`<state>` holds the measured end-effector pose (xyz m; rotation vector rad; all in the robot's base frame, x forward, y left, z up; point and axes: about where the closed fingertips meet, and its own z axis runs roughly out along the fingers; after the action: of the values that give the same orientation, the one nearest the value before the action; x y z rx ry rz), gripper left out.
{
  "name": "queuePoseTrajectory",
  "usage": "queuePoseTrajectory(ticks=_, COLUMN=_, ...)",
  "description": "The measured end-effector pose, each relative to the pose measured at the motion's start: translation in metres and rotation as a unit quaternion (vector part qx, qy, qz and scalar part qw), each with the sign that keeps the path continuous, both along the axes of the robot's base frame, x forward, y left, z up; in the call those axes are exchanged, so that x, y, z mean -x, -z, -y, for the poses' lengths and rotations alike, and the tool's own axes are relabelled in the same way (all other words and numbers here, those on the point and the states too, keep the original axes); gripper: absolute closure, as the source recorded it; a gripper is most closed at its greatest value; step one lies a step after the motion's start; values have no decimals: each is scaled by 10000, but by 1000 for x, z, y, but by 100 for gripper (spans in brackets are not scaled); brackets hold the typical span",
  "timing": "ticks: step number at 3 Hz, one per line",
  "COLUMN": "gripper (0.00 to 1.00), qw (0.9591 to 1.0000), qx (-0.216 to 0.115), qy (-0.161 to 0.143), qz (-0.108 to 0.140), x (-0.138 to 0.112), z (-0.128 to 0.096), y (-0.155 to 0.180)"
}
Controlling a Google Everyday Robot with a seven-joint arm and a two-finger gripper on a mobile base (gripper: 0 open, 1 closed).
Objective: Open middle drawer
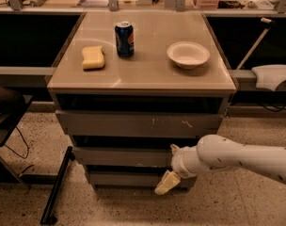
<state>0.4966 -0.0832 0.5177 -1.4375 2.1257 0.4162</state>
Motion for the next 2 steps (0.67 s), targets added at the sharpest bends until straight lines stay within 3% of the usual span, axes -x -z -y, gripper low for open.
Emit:
queuePoseTrajectory(ticks=1, gripper=0, qw=9999, qx=128, qy=42, qz=-58, x=6, z=-5, y=25)
queuePoseTrajectory(ticks=2, gripper=0, qw=9989, qx=398, qy=235, qz=-24, x=-8, z=-12, y=71)
